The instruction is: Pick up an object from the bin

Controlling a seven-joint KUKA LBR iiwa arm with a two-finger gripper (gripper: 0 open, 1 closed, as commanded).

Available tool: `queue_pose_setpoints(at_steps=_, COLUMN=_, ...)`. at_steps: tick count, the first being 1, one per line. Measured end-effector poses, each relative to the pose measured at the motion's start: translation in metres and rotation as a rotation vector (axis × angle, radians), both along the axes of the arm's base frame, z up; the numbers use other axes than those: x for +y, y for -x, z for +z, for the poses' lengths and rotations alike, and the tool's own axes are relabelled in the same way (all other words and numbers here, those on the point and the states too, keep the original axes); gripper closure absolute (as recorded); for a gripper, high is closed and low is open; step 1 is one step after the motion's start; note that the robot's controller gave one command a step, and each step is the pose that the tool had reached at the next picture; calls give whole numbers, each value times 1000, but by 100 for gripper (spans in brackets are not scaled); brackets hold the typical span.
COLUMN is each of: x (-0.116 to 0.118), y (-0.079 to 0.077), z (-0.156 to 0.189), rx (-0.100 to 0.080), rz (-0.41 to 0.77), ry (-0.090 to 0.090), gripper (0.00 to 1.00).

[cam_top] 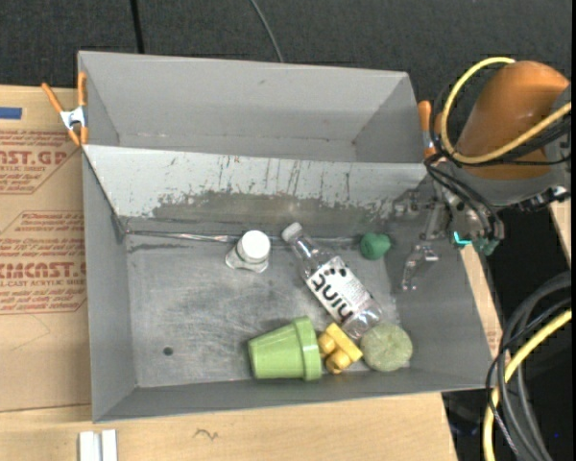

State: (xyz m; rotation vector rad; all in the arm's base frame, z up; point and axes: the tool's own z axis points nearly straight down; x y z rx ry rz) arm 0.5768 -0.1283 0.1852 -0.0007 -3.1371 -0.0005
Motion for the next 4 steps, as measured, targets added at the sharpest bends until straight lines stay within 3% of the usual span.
queue_pose_setpoints(at_steps=1, x=0, y=-2, z=4, rx=-7, rz=1, ry=1, gripper=0)
queue_pose_setpoints(at_steps=2, x=15, y=38, z=-58, rx=-9, rz=-87, ry=0, gripper=0)
queue_pose_setpoints(at_steps=3, x=6, y=71, z=-68, rx=0, rz=-354, ry=0, gripper=0)
queue_pose_setpoints(at_steps=4, x=10, y=85, z=-73, rx=-5, rz=-358, ry=2, gripper=0)
